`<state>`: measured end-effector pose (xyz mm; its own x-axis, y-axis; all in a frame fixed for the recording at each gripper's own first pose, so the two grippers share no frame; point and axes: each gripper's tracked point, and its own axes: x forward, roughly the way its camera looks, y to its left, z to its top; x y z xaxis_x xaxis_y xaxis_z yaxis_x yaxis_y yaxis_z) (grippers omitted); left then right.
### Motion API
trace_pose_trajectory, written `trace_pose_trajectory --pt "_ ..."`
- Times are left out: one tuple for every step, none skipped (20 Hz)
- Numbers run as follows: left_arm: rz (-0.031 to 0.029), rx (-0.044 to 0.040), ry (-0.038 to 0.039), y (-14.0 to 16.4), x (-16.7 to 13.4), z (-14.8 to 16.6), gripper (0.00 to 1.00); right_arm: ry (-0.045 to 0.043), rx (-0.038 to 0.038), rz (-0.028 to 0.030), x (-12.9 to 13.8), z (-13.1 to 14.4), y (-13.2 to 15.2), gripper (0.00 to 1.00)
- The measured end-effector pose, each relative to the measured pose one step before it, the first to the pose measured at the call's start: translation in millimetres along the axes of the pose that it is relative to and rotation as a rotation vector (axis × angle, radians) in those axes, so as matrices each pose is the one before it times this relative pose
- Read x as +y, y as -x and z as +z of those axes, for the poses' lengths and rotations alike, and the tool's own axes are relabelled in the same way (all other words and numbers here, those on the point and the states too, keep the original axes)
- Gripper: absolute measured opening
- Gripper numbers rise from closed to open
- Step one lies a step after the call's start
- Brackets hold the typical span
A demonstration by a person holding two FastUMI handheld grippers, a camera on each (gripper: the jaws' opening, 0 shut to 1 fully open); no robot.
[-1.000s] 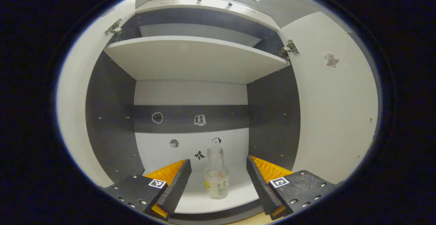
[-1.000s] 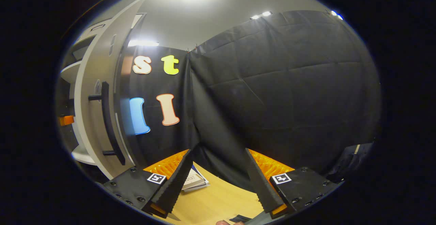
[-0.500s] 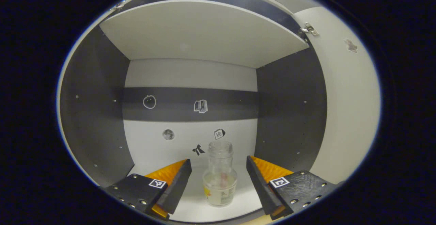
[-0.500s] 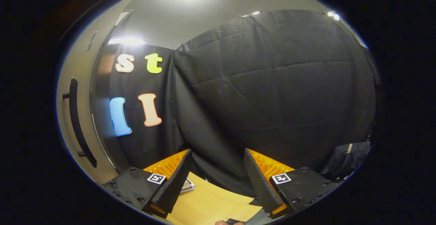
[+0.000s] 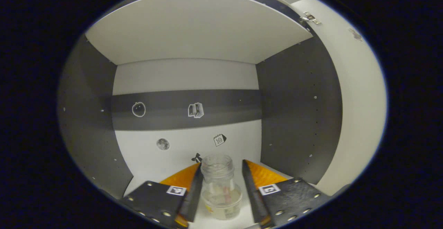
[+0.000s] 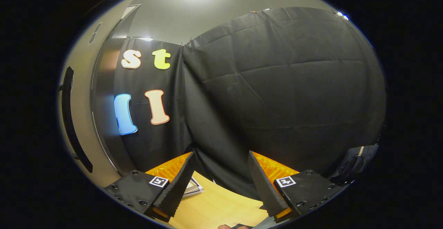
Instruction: Grasp the bottle in the cabinet with the left hand and place it on the coaster, then close the right door with the right hand and the left door with the left hand.
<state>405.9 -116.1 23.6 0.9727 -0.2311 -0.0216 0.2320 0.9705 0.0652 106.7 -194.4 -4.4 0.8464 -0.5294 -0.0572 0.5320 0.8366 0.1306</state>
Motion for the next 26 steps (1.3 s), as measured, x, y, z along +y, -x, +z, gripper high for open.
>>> trace_pose_trajectory --pt "-0.01524 0.01209 -0.01697 -5.19 -5.29 -3.03 0.51 0.00273 -0.00112 0.00536 1.20 -0.55 -3.39 0.97" --pt "-0.01460 0.00550 -0.01374 3.42 -6.55 1.29 0.46 0.00286 -0.00164 0.00525 1.41 0.61 -1.56 0.97" --pt "0.00104 0.00025 -0.00395 -3.66 -1.50 -0.34 0.51 0.00220 -0.00094 0.00423 0.99 -0.30 -1.91 0.97" --pt "-0.01420 -0.00213 0.00765 5.05 -5.62 3.88 0.42 0.00069 -0.00046 0.00522 0.94 0.96 -3.33 0.95" --pt "-0.01450 -0.00113 0.00803 4.78 -4.49 1.83 0.41 0.00007 0.00198 0.00545 1.56 -0.46 -3.31 0.97" --pt "-0.00792 -0.00213 0.00127 4.50 -2.44 2.54 0.38 -0.00126 0.00173 0.00503 0.38 -0.07 -1.40 0.95" --pt "0.00243 -0.00906 -0.00224 4.15 1.41 4.16 0.41 -0.00160 0.00023 0.00435 0.13 -0.40 -0.19 0.97" --pt "-0.00099 -0.01263 -0.00217 3.98 -0.56 6.03 0.41 -0.00091 -0.00100 0.00407 -0.64 -0.34 -0.08 0.95" --pt "-0.00246 -0.01060 -0.00378 6.45 -0.21 5.16 0.41 0.00000 -0.00157 0.00237 -0.50 -0.26 0.01 0.95" --pt "-0.00180 -0.00491 -0.00486 6.96 0.15 4.59 0.41 0.00141 -0.00211 0.00230 -0.60 0.89 1.33 0.95" --pt "-0.00342 -0.00224 0.00003 7.55 -0.88 4.02 0.41 0.00593 -0.00079 -0.00167 -1.20 -0.63 -0.30 0.95" --pt "-0.00423 -0.00033 0.00723 7.37 -1.26 3.62 0.38 0.00138 0.00071 -0.00958 -3.87 0.25 0.65 0.95" --pt "-0.00593 -0.00516 0.01011 8.16 -1.39 3.14 0.39 -0.00887 -0.00238 -0.00182 -2.80 0.74 1.87 0.95" --pt "-0.01274 -0.00505 0.01144 9.32 -1.67 3.59 0.38 -0.01322 -0.00387 0.00360 0.07 2.07 2.31 0.95" --pt "-0.01484 -0.00299 0.01194 11.02 -1.44 0.25 0.38 -0.01198 -0.00301 0.00743 0.99 0.65 2.94 0.97" --pt "-0.01013 -0.00324 0.01127 8.64 0.62 0.91 0.38 -0.00936 -0.00011 0.00919 2.02 0.47 3.17 0.95" --pt "-0.01010 -0.00529 0.01120 9.75 1.61 -0.79 0.41 -0.00148 0.00111 0.01309 2.69 -1.46 2.50 0.95" --pt "-0.00510 -0.00370 0.01051 11.00 1.84 -0.37 0.41 0.01265 -0.00173 0.01814 4.29 1.80 3.95 0.95" --pt "-0.00598 -0.00101 0.01018 11.38 0.04 -1.12 0.41 0.02841 -0.00637 0.01055 1.67 1.06 3.19 0.95" --pt "-0.00116 0.00029 0.00665 11.34 1.60 -0.97 0.41 0.02979 -0.00772 0.00174 -0.52 3.53 3.08 0.97" --pt "-0.00113 0.00033 0.00415 11.26 2.01 -1.08 0.41 0.01740 -0.00631 0.00698 -0.57 4.66 3.05 0.96" --pt "0.00015 -0.00144 0.00491 10.21 1.04 -1.59 0.41 0.00362 -0.00305 0.00943 1.85 4.07 5.18 0.95" --pt "-0.00187 0.00014 0.00920 11.58 1.27 -4.28 0.41 -0.00289 -0.00288 0.00756 1.05 3.04 6.15 0.95" --pt "-0.00062 0.00191 0.01143 10.53 0.43 -3.40 0.41 -0.00467 -0.00195 0.00465 1.92 2.67 5.20 0.95" --pt "0.00084 0.00409 0.00942 7.89 0.08 -4.22 0.39 -0.00399 -0.00141 0.00328 1.99 0.53 3.11 0.95" --pt "-0.00040 0.00638 0.00659 7.59 -0.75 -5.36 0.37 -0.00366 -0.00079 0.00116 0.92 1.57 4.82 0.96"
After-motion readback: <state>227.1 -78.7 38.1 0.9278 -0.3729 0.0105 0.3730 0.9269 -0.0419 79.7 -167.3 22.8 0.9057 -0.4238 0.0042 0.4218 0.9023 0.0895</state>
